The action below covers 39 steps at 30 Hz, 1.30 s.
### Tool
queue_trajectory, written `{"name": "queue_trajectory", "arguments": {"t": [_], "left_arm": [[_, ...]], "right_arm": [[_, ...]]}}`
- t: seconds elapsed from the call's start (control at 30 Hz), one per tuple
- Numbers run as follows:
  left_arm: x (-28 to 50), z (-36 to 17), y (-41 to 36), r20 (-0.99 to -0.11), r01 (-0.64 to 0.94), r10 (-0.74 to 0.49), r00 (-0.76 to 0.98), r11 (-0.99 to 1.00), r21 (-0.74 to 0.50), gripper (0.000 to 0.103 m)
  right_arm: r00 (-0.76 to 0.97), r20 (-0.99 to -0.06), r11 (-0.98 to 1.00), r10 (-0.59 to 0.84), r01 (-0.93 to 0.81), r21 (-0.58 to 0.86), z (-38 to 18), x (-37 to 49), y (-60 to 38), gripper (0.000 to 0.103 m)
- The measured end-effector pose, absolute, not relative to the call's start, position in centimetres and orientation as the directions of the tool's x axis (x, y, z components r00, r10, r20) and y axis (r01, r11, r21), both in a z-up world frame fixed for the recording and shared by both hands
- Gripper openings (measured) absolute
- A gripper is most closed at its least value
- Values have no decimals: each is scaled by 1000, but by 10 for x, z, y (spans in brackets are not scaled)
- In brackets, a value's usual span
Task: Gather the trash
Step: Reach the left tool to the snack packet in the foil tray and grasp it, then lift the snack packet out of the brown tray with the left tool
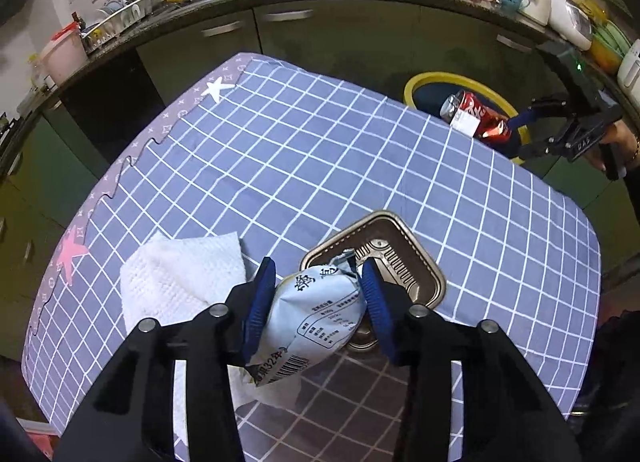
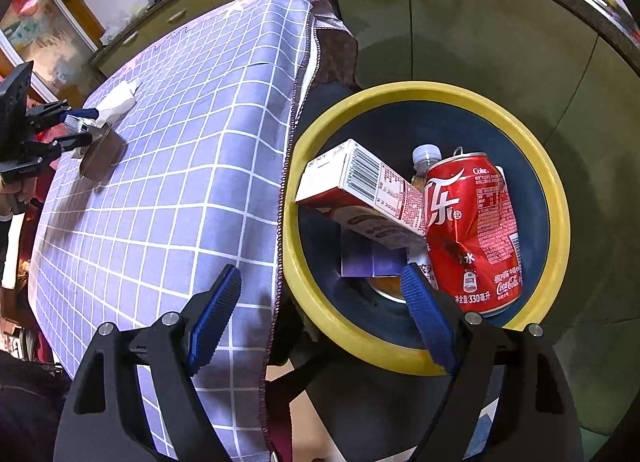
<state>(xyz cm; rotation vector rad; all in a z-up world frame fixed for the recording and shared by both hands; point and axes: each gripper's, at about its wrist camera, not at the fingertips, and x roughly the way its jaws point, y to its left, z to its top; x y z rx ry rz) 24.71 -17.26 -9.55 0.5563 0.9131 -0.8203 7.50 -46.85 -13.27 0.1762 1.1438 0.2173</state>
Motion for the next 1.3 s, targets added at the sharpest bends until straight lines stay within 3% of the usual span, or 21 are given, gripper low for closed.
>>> {"name": "queue_trajectory", "arguments": {"t": [0.63,0.87,1.03,1.1,1.17,1.2,1.23,1.3], "left_arm": [[236,-46,-165,-800,791,-466,379,612,18,40],[233,-31,-174,-790,798,-485,376,602,11,29],[230,-43,-183,-818,813,-445,365,580,48,28],[226,-47,-187,-827,830,-445,343,557,44,32],[226,-50,-189,-834,827,-434,342,560,48,64],[227,-52,-189,-835,823,-437,335,567,34,71],[229,-53,-188,-834,818,-441,332,575,22,77],[233,-55,-187,-837,811,-455,305,585,-23,78]], "right_arm": [[418,-865,961,277,-101,259,-126,74,-465,81],[427,-858,958,285,-99,269,-124,69,-470,78],[427,-853,954,299,-101,284,-124,66,-472,78],[424,-855,954,299,-102,283,-125,65,-472,78],[421,-855,953,301,-102,286,-126,64,-471,78],[420,-856,953,302,-103,286,-126,63,-471,78],[418,-857,952,303,-103,287,-127,63,-471,78],[413,-858,952,305,-106,287,-129,63,-470,78]]}}
